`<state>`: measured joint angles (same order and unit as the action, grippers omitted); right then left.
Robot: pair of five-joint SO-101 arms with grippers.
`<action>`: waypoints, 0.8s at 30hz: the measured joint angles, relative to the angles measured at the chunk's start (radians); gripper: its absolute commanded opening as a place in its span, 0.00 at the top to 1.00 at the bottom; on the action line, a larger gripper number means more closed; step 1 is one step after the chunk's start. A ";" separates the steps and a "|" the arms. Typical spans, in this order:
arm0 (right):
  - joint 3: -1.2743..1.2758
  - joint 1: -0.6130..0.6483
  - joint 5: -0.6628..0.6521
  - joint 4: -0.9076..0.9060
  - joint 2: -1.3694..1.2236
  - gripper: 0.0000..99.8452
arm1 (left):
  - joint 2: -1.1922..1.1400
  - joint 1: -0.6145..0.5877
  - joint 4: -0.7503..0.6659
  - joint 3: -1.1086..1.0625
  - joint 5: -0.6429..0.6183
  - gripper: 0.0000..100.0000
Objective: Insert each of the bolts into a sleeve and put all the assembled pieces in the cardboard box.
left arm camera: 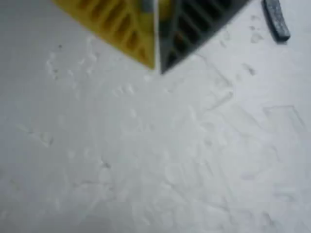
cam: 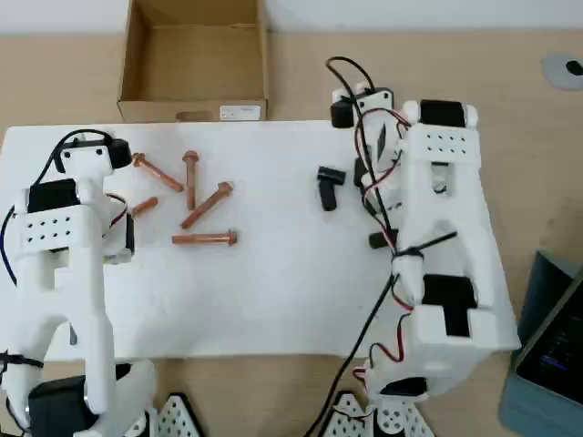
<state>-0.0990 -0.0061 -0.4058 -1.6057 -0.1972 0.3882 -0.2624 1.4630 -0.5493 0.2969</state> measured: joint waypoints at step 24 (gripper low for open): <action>-0.322 0.037 -0.063 0.026 -0.371 0.83 | -0.014 0.000 -0.051 0.000 0.000 0.84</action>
<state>-0.4212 0.0307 -0.4687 -1.5796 -0.5685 0.3744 -0.2624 1.4124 -0.5493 0.2969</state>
